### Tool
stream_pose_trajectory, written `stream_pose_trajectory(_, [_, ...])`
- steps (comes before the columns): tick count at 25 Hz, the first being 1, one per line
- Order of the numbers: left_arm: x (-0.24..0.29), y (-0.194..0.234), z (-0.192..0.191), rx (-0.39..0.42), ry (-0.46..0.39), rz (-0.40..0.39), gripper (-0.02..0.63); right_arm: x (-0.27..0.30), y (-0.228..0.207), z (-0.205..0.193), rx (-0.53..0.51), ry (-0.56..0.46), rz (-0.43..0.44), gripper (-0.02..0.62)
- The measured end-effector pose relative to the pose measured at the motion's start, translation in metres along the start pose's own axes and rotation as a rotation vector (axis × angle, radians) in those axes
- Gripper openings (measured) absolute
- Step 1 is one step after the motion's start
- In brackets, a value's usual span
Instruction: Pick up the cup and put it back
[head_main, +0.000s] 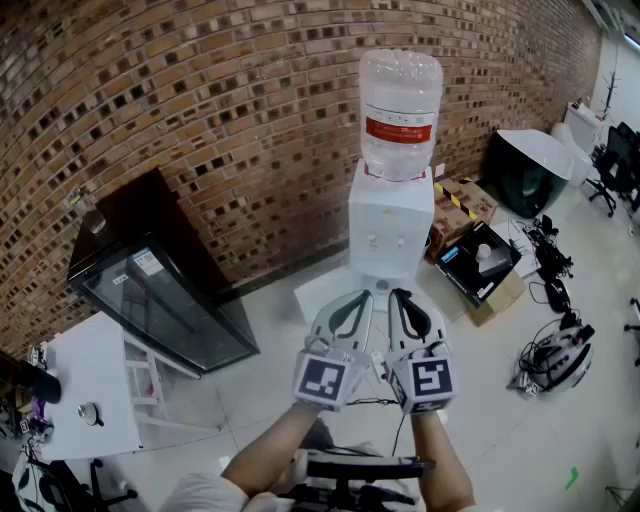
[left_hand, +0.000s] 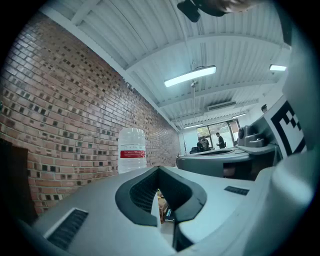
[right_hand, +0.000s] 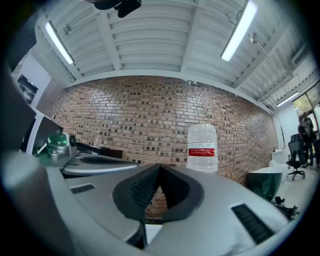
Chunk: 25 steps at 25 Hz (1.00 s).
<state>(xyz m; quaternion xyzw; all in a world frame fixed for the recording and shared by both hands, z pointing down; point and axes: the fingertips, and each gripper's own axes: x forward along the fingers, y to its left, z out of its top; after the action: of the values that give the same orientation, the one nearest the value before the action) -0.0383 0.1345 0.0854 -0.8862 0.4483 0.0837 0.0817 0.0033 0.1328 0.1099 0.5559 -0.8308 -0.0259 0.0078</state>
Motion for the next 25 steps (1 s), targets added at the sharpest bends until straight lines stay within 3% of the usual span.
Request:
stream_pose_trajectory(8, [0.051, 0.035, -0.025, -0.013, -0.005, -0.005, -0.008, 0.055, -0.022, -0.017, 0.016, 0.042, 0.001, 0.005])
stream_pose_trajectory(19, [0.142, 0.119, -0.057, -0.055, -0.003, -0.096, -0.008, 0.179, -0.053, -0.019, 0.022, 0.027, -0.107, 0.005])
stream_pose_trajectory(25, [0.170, 0.145, -0.071, -0.072, 0.001, -0.148, -0.008, 0.220, -0.063, -0.020, 0.010, 0.032, -0.152, 0.005])
